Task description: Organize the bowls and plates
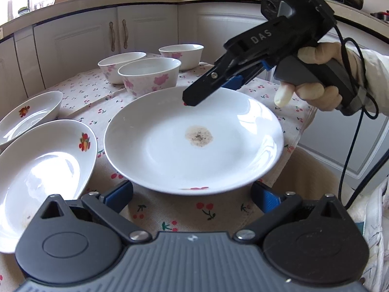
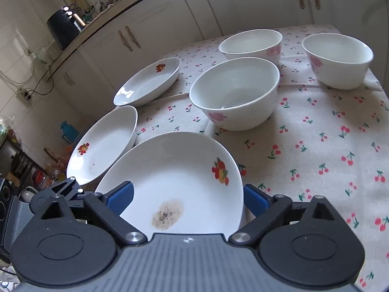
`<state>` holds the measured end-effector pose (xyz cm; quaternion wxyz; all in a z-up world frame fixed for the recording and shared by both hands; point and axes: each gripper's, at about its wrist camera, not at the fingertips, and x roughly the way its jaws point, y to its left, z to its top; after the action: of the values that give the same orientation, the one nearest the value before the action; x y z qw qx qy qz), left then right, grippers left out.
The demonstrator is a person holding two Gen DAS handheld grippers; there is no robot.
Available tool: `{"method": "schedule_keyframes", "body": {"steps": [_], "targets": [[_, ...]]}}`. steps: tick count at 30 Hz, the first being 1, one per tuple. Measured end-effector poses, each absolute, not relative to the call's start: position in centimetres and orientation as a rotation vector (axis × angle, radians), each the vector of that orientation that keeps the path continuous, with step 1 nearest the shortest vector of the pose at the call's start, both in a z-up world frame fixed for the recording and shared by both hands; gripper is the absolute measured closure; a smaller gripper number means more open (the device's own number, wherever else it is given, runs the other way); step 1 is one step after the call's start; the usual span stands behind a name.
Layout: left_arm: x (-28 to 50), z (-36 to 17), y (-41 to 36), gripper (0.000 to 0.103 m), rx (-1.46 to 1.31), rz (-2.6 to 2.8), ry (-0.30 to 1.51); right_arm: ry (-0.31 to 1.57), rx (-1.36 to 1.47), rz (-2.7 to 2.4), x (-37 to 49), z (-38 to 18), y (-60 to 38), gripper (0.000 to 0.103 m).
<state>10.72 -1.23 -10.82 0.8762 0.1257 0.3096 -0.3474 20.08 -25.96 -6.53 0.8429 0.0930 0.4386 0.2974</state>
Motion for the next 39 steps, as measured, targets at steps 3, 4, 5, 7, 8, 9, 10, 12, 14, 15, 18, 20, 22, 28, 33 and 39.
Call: {"method": "schedule_keyframes", "body": {"steps": [3,4,5,7,8,9,10,12,14,15,18,20,22,28,33,39], "targets": [[11.0,-10.7,-1.2,0.001,0.258,-0.719,0.641,0.933,0.188,0.639,20.5,-6.5,-25.8,0.014],[11.1,-10.8,-1.1,0.001,0.254,-0.723,0.643,0.935,0.189,0.643,20.6,-6.6,-25.8,0.015],[11.2,-10.8,-1.1,0.001,0.251,-0.724,0.645,0.940,0.189,0.645,20.7,-6.7,-25.8,0.016],[11.2,-10.8,-1.1,0.001,0.255,-0.725,0.642,0.945,0.187,0.646,20.8,-6.8,-25.8,0.018],[11.1,-10.7,-1.2,0.001,0.262,-0.727,0.637,0.948,0.188,0.650,20.9,-6.8,-25.8,0.018],[11.1,-10.7,-1.3,0.001,0.267,-0.730,0.633,0.950,0.188,0.654,21.0,-6.9,-25.8,0.018],[11.1,-10.7,-1.3,0.001,0.271,-0.732,0.630,0.952,0.188,0.657,21.0,-6.9,-25.8,0.018],[11.1,-10.7,-1.4,0.001,0.270,-0.738,0.630,0.957,0.182,0.665,21.2,-6.9,-25.8,0.018],[11.3,-10.8,-1.4,0.001,0.269,-0.741,0.634,0.959,0.175,0.669,21.2,-6.9,-25.7,0.018],[11.3,-10.8,-1.4,0.001,0.269,-0.742,0.634,0.960,0.174,0.672,21.3,-6.9,-25.7,0.018],[11.3,-10.8,-1.4,0.001,0.267,-0.744,0.634,0.963,0.172,0.676,21.6,-6.9,-25.6,0.018],[11.4,-10.8,-1.4,0.001,0.266,-0.744,0.636,0.963,0.180,0.677,21.7,-6.9,-25.7,0.018],[11.4,-10.8,-1.4,0.001,0.269,-0.744,0.639,0.965,0.185,0.677,21.7,-6.9,-25.7,0.018],[11.4,-10.7,-1.5,0.001,0.274,-0.745,0.643,0.968,0.182,0.672,21.7,-6.9,-25.6,0.018],[11.4,-10.6,-1.4,0.001,0.276,-0.750,0.645,0.969,0.179,0.666,21.6,-6.8,-25.5,0.017],[11.4,-10.4,-1.4,0.001,0.276,-0.751,0.648,0.959,0.172,0.669,21.3,-6.3,-25.6,0.017]]}}
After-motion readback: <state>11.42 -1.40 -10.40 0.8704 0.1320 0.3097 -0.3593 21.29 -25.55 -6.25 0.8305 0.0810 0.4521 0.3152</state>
